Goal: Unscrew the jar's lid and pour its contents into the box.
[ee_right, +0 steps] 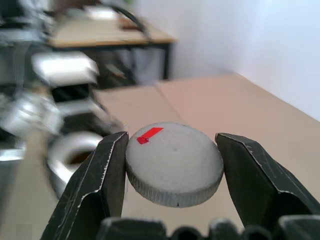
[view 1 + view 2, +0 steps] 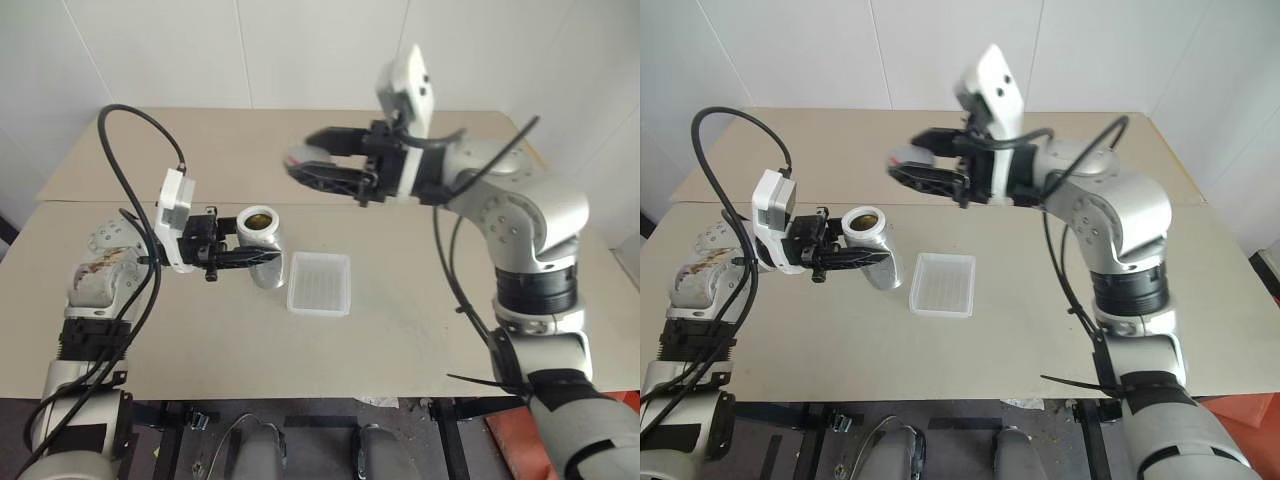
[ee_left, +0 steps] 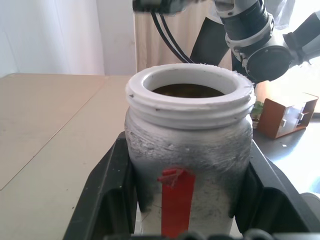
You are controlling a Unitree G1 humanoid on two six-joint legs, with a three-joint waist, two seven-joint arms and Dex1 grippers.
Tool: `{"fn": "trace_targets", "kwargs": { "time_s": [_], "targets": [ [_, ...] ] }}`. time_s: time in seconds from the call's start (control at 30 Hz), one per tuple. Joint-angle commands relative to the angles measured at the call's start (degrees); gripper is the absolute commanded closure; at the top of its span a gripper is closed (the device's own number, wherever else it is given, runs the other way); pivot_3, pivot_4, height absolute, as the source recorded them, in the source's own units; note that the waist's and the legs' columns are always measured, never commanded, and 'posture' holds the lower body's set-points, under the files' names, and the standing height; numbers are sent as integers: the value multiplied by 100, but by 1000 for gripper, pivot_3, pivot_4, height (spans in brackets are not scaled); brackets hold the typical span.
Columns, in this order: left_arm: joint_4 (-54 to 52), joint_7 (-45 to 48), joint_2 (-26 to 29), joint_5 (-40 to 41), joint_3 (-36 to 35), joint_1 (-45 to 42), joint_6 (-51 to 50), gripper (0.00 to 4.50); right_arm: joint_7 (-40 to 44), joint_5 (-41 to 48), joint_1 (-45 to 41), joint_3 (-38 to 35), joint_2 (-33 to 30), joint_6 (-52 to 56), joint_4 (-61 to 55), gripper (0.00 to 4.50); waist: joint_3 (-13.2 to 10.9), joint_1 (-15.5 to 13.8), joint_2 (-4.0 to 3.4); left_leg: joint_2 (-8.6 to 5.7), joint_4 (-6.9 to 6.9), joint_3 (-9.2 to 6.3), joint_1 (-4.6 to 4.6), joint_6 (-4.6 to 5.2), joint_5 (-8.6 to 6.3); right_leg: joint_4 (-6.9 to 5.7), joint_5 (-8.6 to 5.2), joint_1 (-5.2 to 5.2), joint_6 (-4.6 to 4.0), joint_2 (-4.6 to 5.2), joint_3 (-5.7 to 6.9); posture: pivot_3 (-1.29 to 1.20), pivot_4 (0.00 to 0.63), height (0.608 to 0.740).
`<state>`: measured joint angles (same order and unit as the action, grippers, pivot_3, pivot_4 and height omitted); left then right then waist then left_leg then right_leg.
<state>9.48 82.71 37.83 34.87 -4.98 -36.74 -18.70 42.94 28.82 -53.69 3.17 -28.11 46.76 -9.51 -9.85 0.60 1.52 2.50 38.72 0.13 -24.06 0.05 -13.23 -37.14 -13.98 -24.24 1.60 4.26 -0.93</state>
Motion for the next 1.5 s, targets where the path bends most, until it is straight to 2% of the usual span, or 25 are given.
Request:
{"fn": "trace_targets", "kwargs": {
  "time_s": [0.03, 0.13, 0.27, 0.4, 0.47, 0.57, 0.6, 0.7, 0.83, 0.97, 1.0, 1.07, 1.13, 1.17, 1.27, 1.33, 1.5],
  "targets": [
    [-119, -204, 47, 18, -269, -10, 129, 2467, -231, -465, 757, -244, -321, -617, -273, 1771, 0, 7, 0, 0, -1, 1, -1, 0, 0, -1, 0, -3, 0, 0, -1, 0, 150, 740],
    [-99, -352, 16, -23, -308, -2, 170, 2467, -497, -762, 1524, -266, -480, -728, -252, 1771, 0, 10, 0, -1, -2, 2, -4, 0, 0, 1, 0, -5, 0, 1, -4, 0, 150, 740],
    [-94, -447, -40, -99, -275, 22, 255, 2467, -900, -1473, 2470, 71, -472, -1192, 33, 1771, 0, 34, 0, 0, -1, 3, 0, 0, 0, -2, 0, -3, 0, -1, -6, 0, 150, 740],
    [-100, -535, -96, -155, -260, 12, 321, 2467, -1436, -1819, 2906, 141, -40, -1252, 651, 1771, 0, 50, 1, -1, 0, 4, 4, 0, 0, -4, 0, -1, 0, -2, -9, 0, 150, 740],
    [-88, -597, -126, -185, -255, -5, 354, 2467, -1600, -1994, 2977, 178, 85, -1288, 915, 1052, 0, 57, 0, -1, 0, 4, 6, 0, 0, -4, 0, 1, 0, -3, -10, 0, 150, 740],
    [-58, -728, -176, -285, -237, -36, 459, 2467, -1558, -2006, 3066, 128, 72, -1252, 801, 203, 1, 56, 2, 0, 1, 4, 19, 0, 0, -3, 0, 16, 0, -3, -10, 0, 150, 740],
    [-42, -787, -198, -341, -234, -53, 539, 2467, -1505, -1912, 3086, 58, 25, -1113, 594, 14, 1, 49, 2, 0, 0, 4, 23, 0, 0, -3, 0, 19, 0, -3, -10, 0, 150, 740],
    [-18, -1017, -229, -691, -156, -111, 912, 2467, -1176, -1614, 3137, -91, -311, -631, -162, 14, 1, 21, 1, -1, -3, 4, 21, 0, 0, -4, 0, 13, 0, -2, -11, 0, 150, 740],
    [327, -1866, -318, -2169, 324, -306, 2458, 2467, -563, -705, 3041, -533, -836, 342, -1210, 14, 1, -28, 1, -6, -1, 3, 14, 0, 0, 0, 0, 12, 0, 3, -9, 0, 150, 740],
    [1427, -4008, -307, -4899, 1132, -1017, 5462, 2467, 27, 340, 2742, -929, -1273, 1097, -1795, 14, 0, -102, 3, -6, -1, 1, 20, 0, 0, 4, 1, 22, 0, 1, -5, 0, 150, 740],
    [1671, -4806, -112, -5922, 1485, -1307, 6213, 2467, 82, 506, 2631, -975, -1326, 1223, -1828, 14, 0, -121, 3, -6, -1, 0, 20, 0, 0, 5, 1, 23, 0, 2, -5, 0, 150, 740],
    [1837, -7081, 417, -8481, 2544, -2025, 6941, 2467, 232, 716, 2349, -884, -1525, 1482, -1787, 14, -5, -125, 10, -8, -3, 1, 18, 1, -1, 10, 2, 20, 0, 3, -6, 0, 150, 740],
    [1858, -8861, 641, -10171, 3376, -2584, 6749, 2467, 308, 762, 2229, -800, -1632, 1452, -1745, 14, -4, -130, 10, -16, -6, 3, 9, 1, -1, 10, 5, 13, 6, 9, -10, 0, 150, 740],
    [1828, -9536, 679, -10706, 3677, -2789, 6623, 2467, 329, 782, 2198, -782, -1664, 1429, -1727, 14, -4, -136, 9, -19, -6, 2, 7, 1, -1, 9, 5, 12, 8, 13, -9, 0, 150, 740],
    [1820, -10610, 700, -11591, 4323, -3130, 6562, 2467, 392, 793, 2094, -738, -1694, 1322, -1657, 14, -3, -137, 9, -27, -4, 3, -3, 1, -1, 9, 4, 7, 18, 22, -8, 0, 150, 740],
    [1842, -10912, 670, -11884, 4600, -3182, 6518, 2467, 357, 813, 1995, -741, -1662, 1301, -1619, 14, -4, -127, 9, -29, -3, 4, -10, 1, -1, 6, 5, -1, 19, 24, -9, 0, 150, 740],
    [1594, -10946, 698, -12446, 5074, -2982, 6156, 2467, 153, 918, 1789, -829, -1532, 1352, -1579, 14, -4, -117, 9, -26, -2, 3, -14, 1, -1, 1, 5, -11, 19, 20, -9, 0, 150, 740]
  ]
}}
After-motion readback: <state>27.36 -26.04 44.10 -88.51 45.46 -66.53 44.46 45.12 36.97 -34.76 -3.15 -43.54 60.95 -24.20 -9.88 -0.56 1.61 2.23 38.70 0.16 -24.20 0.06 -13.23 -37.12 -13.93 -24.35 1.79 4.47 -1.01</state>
